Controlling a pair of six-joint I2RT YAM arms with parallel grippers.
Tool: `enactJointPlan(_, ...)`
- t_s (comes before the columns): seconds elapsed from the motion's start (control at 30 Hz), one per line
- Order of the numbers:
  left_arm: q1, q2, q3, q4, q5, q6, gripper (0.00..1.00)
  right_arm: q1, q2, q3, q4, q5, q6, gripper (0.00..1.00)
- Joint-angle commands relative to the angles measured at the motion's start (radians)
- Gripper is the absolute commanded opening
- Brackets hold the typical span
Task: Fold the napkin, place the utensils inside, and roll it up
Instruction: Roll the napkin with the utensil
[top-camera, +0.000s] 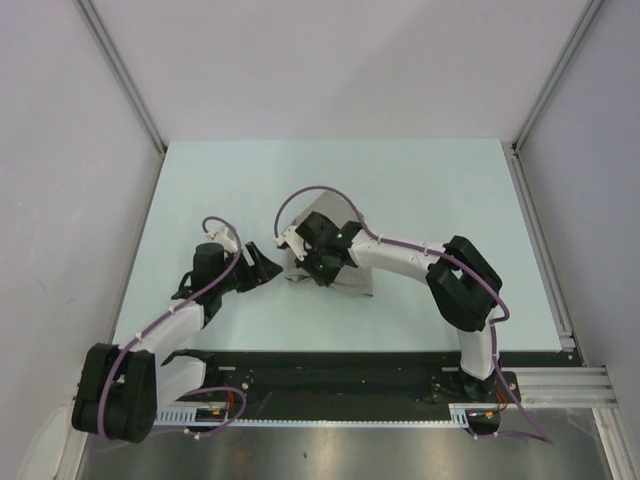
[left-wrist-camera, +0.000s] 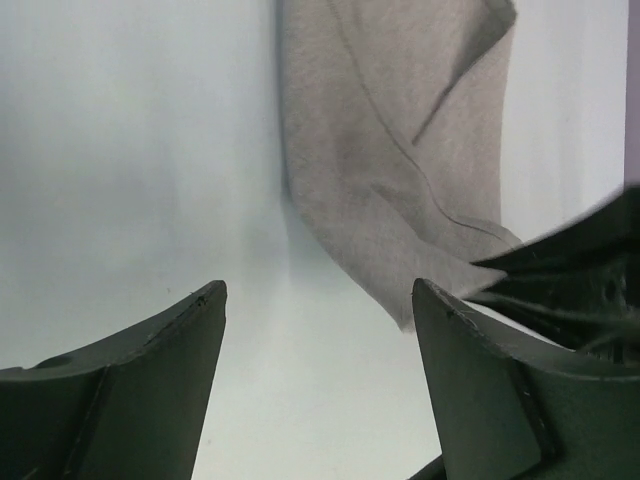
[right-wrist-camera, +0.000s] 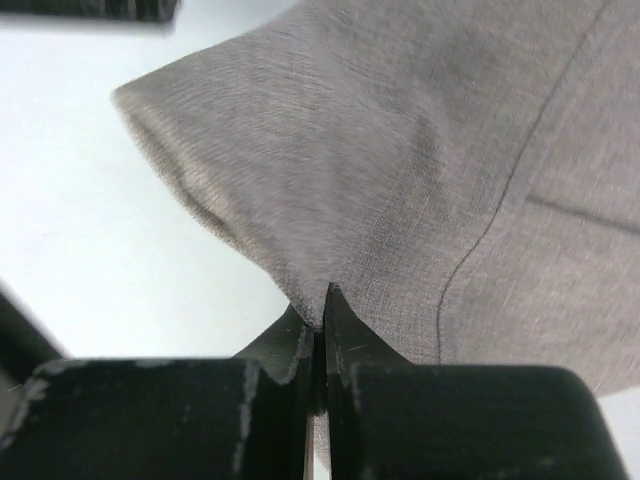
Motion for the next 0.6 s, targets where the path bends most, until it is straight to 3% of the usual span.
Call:
enactJointPlan(0.0, -0.049, -0.122, -0.021, 0.012, -0.066, 0.096, 0.8, -0.064, 0.103, 0.168, -0.201, -0.275, 0.003, 0.0)
enactJointPlan(0.2, -0.135, -0.192, -0.03, 0.075, -0.101, 0.142, 0.84, -0.136, 0.254, 0.333, -0.354, -0.385, -0.053, 0.0)
enactJointPlan(0.57, -0.239, -0.024, -0.001, 0.217, -0.112, 0.217, 0.84, -0.189, 0.341, 0.395, -0.398, -0.512, -0.069, 0.0)
